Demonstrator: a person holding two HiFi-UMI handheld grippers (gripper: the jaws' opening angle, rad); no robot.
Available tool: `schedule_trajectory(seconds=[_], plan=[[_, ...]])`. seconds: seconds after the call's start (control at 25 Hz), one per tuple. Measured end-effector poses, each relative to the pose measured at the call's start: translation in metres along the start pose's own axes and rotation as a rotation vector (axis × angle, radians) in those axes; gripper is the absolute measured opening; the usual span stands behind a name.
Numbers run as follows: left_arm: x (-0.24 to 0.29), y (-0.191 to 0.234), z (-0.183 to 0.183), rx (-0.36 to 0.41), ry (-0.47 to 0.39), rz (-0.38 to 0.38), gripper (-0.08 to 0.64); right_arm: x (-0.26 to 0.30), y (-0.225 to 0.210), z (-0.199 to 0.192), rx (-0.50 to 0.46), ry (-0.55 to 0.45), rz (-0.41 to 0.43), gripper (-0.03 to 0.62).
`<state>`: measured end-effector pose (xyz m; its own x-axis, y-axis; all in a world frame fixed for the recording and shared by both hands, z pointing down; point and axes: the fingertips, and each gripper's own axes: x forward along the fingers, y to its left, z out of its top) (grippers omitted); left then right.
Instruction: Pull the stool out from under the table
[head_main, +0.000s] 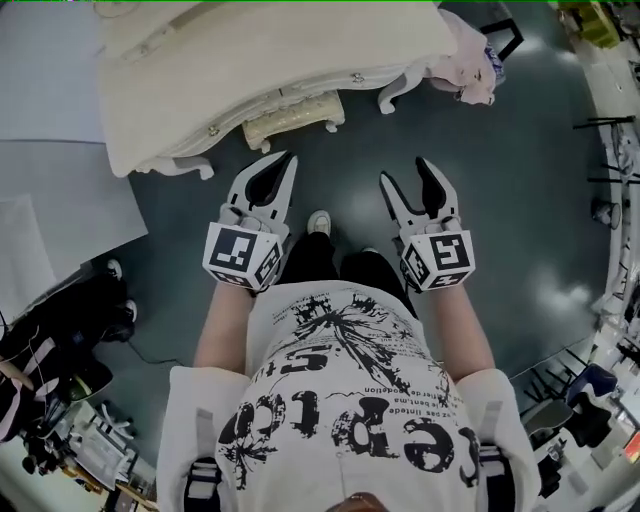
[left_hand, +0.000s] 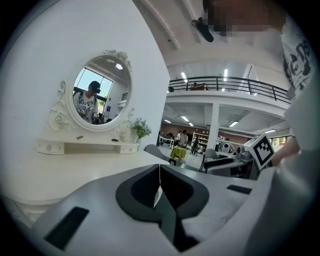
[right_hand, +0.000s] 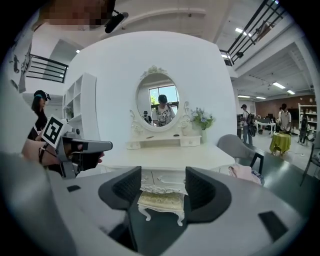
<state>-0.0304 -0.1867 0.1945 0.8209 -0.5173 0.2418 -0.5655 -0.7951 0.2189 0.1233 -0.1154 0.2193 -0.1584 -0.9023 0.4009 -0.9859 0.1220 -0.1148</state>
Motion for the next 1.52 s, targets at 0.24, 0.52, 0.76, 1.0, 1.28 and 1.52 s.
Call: schedule_trajectory(seconds=[0.24, 0.52, 0.76, 1.0, 1.28, 1.52], plan=[[0.024, 0.038, -0.035, -0.015, -0.032, 0.161, 0.02, 0.075, -0.019, -0.034, -0.008, 0.093, 0.164, 0.27], [0.03, 0.058, -0.107, -0.122, -0.024, 0.407, 0.02, 0.156, -0.047, -0.103, -0.066, 0.201, 0.293, 0.27], [0.049, 0.079, -0.207, -0.21, -0.013, 0.532, 0.02, 0.221, -0.072, -0.187, -0.125, 0.258, 0.316, 0.27], [0.064, 0.093, -0.31, -0.286, -0.017, 0.605, 0.021, 0.264, -0.089, -0.297, -0.166, 0.322, 0.324, 0.27], [0.07, 0.105, -0.404, -0.347, -0.03, 0.632, 0.021, 0.315, -0.094, -0.417, -0.263, 0.399, 0.292, 0.27], [0.096, 0.119, -0.46, -0.32, -0.021, 0.623, 0.021, 0.376, -0.119, -0.462, -0.302, 0.378, 0.2, 0.27]])
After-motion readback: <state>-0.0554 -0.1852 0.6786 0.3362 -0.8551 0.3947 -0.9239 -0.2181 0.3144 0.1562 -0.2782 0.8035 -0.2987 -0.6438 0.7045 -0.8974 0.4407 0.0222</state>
